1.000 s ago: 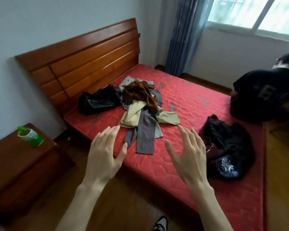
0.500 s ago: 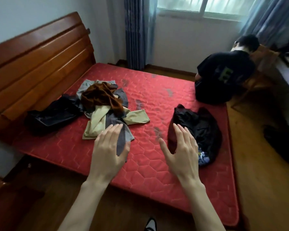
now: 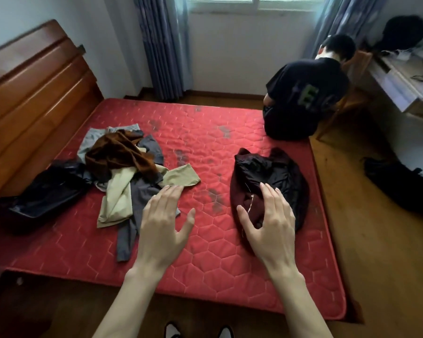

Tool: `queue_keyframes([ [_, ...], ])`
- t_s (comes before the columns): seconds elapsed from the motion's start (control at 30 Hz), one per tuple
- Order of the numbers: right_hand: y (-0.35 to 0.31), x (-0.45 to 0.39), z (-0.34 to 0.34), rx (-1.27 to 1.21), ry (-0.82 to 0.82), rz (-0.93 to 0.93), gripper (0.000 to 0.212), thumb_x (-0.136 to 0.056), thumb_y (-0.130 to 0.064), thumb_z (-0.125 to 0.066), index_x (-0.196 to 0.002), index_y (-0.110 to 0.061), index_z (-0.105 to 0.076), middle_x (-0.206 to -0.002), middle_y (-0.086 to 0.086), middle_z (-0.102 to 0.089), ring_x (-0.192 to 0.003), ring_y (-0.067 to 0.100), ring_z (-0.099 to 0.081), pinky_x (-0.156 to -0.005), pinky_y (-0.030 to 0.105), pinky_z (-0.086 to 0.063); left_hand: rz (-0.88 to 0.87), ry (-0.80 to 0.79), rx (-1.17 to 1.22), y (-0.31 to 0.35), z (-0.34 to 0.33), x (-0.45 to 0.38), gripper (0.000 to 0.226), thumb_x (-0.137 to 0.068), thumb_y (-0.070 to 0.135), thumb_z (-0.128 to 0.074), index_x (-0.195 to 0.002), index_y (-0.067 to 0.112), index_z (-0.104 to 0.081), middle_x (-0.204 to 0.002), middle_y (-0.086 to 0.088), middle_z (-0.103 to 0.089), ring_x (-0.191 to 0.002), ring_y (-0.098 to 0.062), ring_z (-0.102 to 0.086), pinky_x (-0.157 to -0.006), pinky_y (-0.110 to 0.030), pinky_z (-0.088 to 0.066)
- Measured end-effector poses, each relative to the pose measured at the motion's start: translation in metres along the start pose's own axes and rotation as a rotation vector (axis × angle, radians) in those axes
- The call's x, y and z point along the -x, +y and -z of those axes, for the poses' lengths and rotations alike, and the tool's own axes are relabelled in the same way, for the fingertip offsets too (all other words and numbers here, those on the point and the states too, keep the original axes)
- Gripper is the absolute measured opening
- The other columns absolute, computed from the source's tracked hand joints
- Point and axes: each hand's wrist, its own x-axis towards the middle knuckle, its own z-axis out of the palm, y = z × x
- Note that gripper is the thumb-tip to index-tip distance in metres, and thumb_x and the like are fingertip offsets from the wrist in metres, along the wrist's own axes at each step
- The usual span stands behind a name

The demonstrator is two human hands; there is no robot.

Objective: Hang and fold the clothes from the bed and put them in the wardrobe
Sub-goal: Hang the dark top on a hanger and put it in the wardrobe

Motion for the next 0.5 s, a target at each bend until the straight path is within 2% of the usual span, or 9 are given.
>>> queue_keyframes([
  [0.27, 0.011, -0.022, -0.028, 0.097, 0.055, -0.114, 0.076, -0.096, -0.063, -0.055, -0.154, -0.016, -0.043, -0.158, 0.002, -0.046, -0.152, 0.021, -0.032, -0.122, 0.049, -0.032, -0.120, -0.110, 0.061, -0.023, -0.043, -0.055, 0.058, -0.099, 0.046, -0.053, -0.148, 0.014, -0.050, -0.150, -0.002, -0.053, -0.144, -0.020, -0.043, -0.116, -0.049, -0.039],
  [0.5, 0.024, -0.046, -0.044, 0.200, 0.160, -0.197, 0.062, -0.096, -0.060, -0.057, -0.140, -0.017, -0.060, -0.162, 0.006, -0.037, -0.152, 0.026, -0.031, -0.120, 0.051, -0.033, -0.248, -0.160, 0.147, -0.042, -0.082, -0.111, 0.052, -0.098, 0.041, -0.056, -0.144, 0.016, -0.056, -0.148, -0.001, -0.054, -0.143, -0.022, -0.045, -0.117, -0.047, -0.037],
])
